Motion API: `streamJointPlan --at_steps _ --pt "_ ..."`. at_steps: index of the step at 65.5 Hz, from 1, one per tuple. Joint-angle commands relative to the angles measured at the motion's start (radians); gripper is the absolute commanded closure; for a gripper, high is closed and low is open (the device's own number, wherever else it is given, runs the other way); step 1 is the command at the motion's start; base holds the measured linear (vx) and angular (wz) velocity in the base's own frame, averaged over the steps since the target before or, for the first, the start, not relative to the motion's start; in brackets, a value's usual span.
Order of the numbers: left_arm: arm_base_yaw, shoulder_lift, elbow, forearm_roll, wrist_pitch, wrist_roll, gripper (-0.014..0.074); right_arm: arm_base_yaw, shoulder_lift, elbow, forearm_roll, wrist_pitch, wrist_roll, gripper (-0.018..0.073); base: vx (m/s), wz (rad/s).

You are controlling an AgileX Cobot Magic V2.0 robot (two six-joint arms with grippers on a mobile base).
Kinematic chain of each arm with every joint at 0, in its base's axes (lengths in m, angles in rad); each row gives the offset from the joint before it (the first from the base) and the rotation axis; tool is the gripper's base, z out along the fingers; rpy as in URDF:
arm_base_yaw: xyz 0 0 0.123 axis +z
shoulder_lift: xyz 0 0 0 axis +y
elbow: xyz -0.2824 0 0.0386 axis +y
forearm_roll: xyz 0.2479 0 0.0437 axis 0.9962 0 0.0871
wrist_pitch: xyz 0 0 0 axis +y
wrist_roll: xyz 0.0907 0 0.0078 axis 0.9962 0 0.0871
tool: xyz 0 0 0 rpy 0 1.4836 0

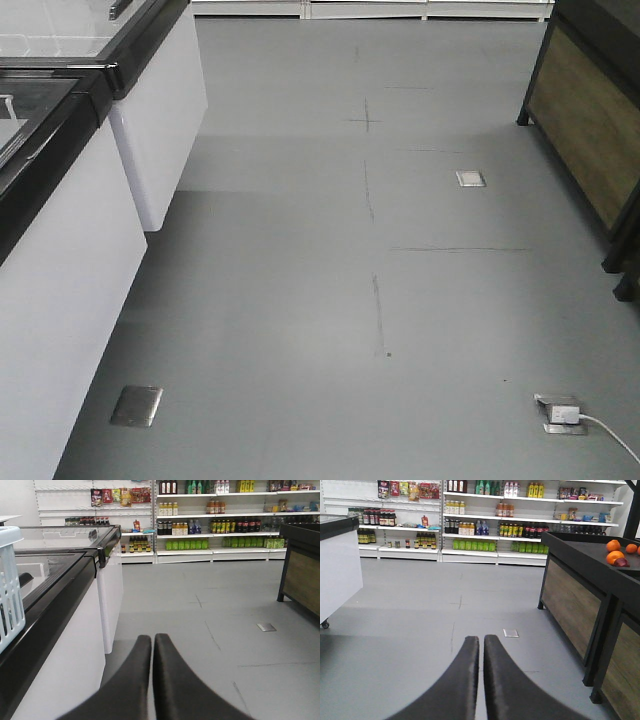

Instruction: Left arm holds basket, right arm returns cookies

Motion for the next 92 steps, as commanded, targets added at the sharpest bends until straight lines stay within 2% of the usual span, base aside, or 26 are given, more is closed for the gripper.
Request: streamJointPlan --at_steps 1,73,92 --pt "0.001 -0.011 -0.023 -0.002 -0.080 -0.002 0.0602 0.000 -0.013 0.018 -0.003 -0.075 -0.006 0.0565 0.00 0.00" --pt "0.001 -0.011 -0.023 -0.002 -0.085 -0.002 0.0602 0.000 -0.013 0.018 -0.003 -0.075 -0.006 0.0565 0.00 0.00" --pt "0.001 -0.011 -0.023 -0.005 -0.135 -0.005 0.0602 0.000 -0.013 0.018 -0.003 -0.075 -0.006 0.0565 0.00 0.00"
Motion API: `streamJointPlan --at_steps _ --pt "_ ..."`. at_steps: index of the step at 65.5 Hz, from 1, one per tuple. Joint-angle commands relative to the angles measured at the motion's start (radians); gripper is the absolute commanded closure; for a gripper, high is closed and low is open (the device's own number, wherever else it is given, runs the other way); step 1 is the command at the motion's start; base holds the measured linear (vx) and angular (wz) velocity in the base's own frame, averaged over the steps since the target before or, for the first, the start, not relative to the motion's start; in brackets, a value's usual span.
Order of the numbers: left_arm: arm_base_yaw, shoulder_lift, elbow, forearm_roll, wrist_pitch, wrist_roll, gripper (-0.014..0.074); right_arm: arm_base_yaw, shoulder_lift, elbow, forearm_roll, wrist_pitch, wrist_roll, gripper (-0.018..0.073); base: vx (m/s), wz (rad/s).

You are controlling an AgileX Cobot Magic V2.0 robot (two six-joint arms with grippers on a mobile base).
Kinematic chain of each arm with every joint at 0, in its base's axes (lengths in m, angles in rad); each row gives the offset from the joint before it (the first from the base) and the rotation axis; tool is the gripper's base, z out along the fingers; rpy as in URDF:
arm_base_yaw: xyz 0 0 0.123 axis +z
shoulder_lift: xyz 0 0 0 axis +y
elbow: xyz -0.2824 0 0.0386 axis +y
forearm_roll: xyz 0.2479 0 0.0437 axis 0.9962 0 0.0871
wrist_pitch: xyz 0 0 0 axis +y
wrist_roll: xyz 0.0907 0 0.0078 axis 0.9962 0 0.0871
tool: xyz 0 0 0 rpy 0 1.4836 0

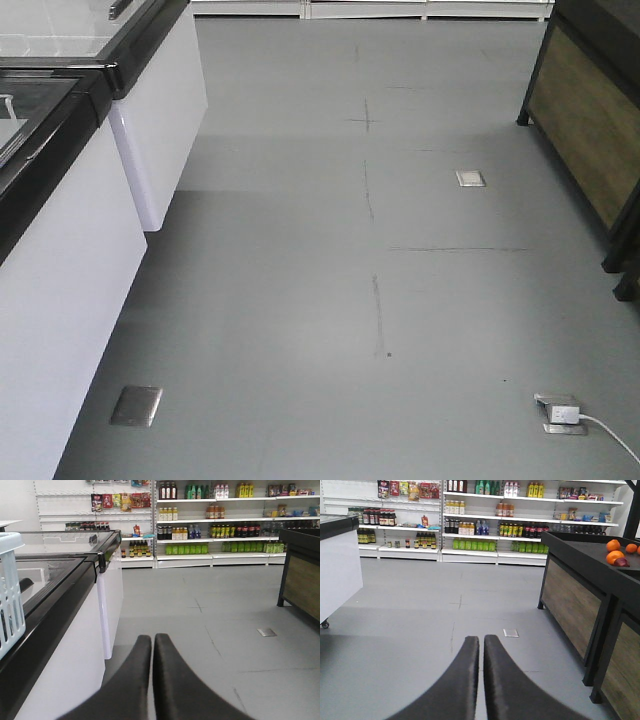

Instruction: Left arm holds basket, right arm returns cookies

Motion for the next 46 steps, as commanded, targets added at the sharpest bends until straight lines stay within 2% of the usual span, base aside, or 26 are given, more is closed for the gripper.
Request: streamJointPlan --at_steps 1,9,20,31,39,46 --pt "0.001 -0.011 -0.023 -0.004 -0.117 -0.005 0.0602 0.000 -0.013 0.018 -0.003 -0.075 -0.006 0.0565 0.00 0.00" --pt "0.001 -0.011 -0.023 -0.004 -0.180 -0.015 0.0602 0.000 -0.013 0.018 -0.003 -0.075 -0.006 0.0565 0.00 0.00" --pt "0.001 -0.011 -0.023 -0.004 -0.329 -0.090 0.0601 0.000 -0.013 0.018 -0.003 -0.075 -0.006 0.0565 0.00 0.00" --pt "0.001 -0.011 -0.026 -0.001 -0.490 -0.086 0.0601 0.000 -0.013 0.018 -0.003 -0.075 -0.006 0.0565 0.00 0.00" --pt "0.001 -0.011 -0.033 0.013 -0.663 -0.022 0.0601 0.000 -0.013 0.018 -0.003 -0.075 -0.006 0.0565 0.00 0.00" --pt "0.001 -0.011 -0.033 0.007 -0.770 -0.016 0.0601 0.000 -0.013 0.018 -0.003 -0.075 -0.006 0.0565 0.00 0.00"
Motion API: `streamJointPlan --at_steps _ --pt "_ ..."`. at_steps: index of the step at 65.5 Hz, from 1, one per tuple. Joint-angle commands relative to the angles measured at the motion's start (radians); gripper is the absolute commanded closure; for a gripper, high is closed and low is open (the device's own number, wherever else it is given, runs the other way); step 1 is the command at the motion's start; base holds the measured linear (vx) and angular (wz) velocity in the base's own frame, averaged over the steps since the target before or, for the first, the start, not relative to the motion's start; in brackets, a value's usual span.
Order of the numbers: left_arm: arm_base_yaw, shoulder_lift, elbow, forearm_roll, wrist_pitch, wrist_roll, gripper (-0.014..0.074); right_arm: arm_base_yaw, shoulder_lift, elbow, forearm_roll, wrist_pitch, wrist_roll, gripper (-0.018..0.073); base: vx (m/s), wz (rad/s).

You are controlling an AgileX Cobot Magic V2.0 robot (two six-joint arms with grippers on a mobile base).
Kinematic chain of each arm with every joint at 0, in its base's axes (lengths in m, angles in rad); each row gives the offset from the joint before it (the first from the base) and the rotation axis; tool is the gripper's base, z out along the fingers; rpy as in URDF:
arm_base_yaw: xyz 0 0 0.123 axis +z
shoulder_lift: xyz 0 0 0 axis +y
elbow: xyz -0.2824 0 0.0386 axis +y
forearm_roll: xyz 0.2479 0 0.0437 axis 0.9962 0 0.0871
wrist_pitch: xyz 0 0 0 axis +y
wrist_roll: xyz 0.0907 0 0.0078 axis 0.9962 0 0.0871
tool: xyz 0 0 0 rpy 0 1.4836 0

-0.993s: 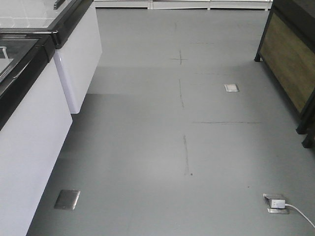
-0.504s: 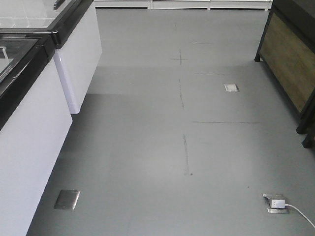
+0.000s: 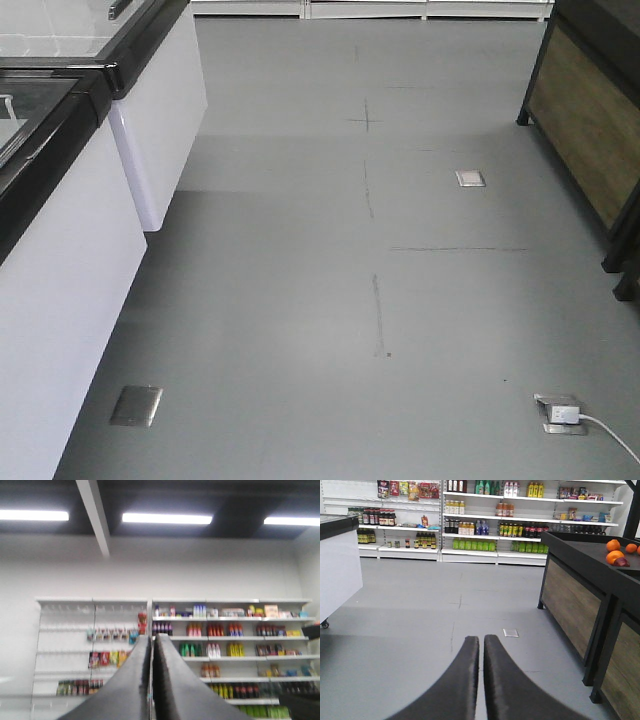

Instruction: Left arm holds basket, right arm returns cookies

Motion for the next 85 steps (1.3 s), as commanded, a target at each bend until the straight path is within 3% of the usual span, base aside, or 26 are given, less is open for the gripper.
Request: streamJointPlan --at_steps 1,13,32,51,63,73,85 --pt "0.001 -0.011 -0.033 -0.005 -0.171 0.009 0.0601 0.000 -0.013 0.018 -0.003 -0.075 -0.006 0.0565 0.00 0.00" --pt "0.001 -0.011 -0.129 -0.005 -0.157 0.004 0.0601 0.000 -0.013 0.018 -0.003 -0.075 -0.006 0.0565 0.00 0.00" --pt "0.001 0.073 -0.583 0.042 0.273 0.008 0.0601 0.000 -0.013 0.018 -0.003 -0.075 -0.006 0.0565 0.00 0.00" --pt "0.001 0.342 -0.971 0.047 0.398 0.008 0.0598 0.000 -0.013 0.018 -0.003 -0.075 -0.006 0.0565 0.00 0.00" --pt "0.001 0.530 -1.192 0.047 0.557 0.008 0.0569 0.000 -0.013 0.018 -0.003 -0.075 -0.006 0.0565 0.00 0.00" --pt "0.001 0.669 -1.304 0.047 0.695 0.008 0.0514 0.000 -0.013 0.018 -0.003 -0.075 -0.006 0.0565 0.00 0.00" --pt "0.001 0.801 -1.320 0.031 0.787 0.008 0.0416 0.000 -0.013 0.018 -0.003 -0.075 -0.006 0.0565 0.00 0.00"
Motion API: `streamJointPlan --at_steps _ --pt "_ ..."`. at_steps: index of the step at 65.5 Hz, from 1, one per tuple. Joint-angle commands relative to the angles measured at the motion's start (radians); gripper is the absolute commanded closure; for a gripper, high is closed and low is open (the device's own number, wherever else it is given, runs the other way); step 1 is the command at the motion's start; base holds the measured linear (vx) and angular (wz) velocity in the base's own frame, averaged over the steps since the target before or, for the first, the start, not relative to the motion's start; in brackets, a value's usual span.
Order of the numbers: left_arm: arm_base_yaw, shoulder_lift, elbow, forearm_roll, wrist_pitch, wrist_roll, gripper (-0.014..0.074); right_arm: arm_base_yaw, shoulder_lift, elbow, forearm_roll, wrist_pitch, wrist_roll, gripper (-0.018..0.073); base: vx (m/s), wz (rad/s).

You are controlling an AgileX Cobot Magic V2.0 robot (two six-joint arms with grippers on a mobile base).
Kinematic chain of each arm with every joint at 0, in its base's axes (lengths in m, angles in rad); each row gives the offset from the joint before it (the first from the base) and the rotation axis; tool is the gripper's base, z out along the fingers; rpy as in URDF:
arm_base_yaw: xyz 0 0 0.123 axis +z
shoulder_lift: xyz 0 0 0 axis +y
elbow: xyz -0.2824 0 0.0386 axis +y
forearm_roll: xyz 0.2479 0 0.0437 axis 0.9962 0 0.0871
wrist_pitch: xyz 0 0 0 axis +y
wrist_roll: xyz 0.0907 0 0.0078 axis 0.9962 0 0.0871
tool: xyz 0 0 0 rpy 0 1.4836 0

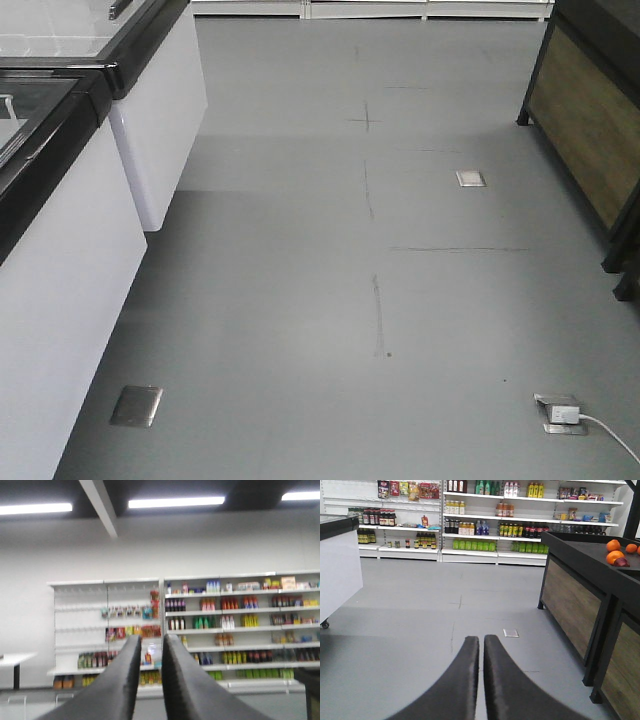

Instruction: Left arm holds basket, right arm returns cookies

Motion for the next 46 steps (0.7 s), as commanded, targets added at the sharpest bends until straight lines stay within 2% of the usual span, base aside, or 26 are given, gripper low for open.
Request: streamJointPlan --at_steps 1,11,20,37,46 --pt "0.001 0.072 -0.028 -0.019 0.009 0.000 0.0412 0.000 -0.013 0.018 -0.003 -0.075 -0.006 0.0565 0.00 0.00" --pt "0.001 0.160 -0.028 -0.073 0.127 0.000 0.0339 0.000 -0.013 0.018 -0.003 -0.075 -0.006 0.0565 0.00 0.00" --pt "0.001 0.216 -0.011 -0.109 0.214 0.000 0.0325 0.000 -0.013 0.018 -0.003 -0.075 -0.006 0.0565 0.00 0.00" --pt "0.001 0.260 0.123 -0.106 0.217 0.000 0.0314 0.000 -0.013 0.018 -0.003 -0.075 -0.006 0.0565 0.00 0.00" --pt "0.001 0.270 0.187 -0.106 0.216 0.000 0.0238 0.000 -0.013 0.018 -0.003 -0.075 -0.006 0.0565 0.00 0.00"
